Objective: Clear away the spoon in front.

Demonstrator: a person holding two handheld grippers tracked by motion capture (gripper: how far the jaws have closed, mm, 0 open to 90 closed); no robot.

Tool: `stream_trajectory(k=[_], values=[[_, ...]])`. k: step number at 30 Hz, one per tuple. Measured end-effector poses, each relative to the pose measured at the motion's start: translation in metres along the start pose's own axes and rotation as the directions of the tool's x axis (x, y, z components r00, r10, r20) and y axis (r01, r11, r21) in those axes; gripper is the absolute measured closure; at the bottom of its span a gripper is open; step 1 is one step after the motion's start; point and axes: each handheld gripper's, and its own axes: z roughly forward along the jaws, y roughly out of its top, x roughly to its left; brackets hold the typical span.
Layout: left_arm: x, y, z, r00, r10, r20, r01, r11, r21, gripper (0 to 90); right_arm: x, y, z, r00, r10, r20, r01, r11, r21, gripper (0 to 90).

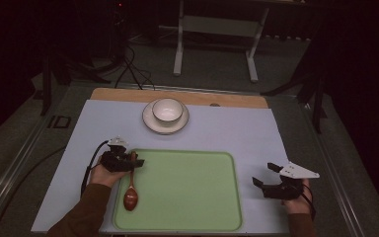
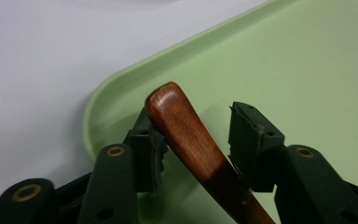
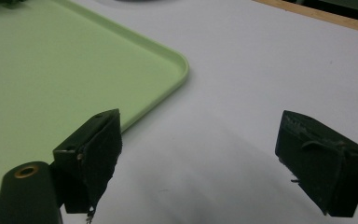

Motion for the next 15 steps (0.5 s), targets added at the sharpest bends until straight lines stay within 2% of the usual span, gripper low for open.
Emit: stream_trajectory(k=[5,7,15], values=[[0.0014,-0.0006,-0.0009,0.9972,0.010,-0.075,-0.011,0.9999,-0.013,46.5,0.0007,0.0001,0.0005,1.0000,-0.001,0.000,0.001,1.000,0.003,14.3],[0.0031,-0.0007,-0.0010,0.9978,0.004,-0.066,-0.006,0.9996,-0.029,44.4,0.0004,0.0001,0.0004,1.0000,0.000,-0.001,0.000,1.000,0.001,14.4],[-0.0003,0.0008,-0.0033,0.9934,0.035,-0.110,-0.042,0.9972,-0.062,38.5,0.0002,0.0002,0.0007,1.0000,-0.003,-0.003,0.003,1.000,0.003,14.4]])
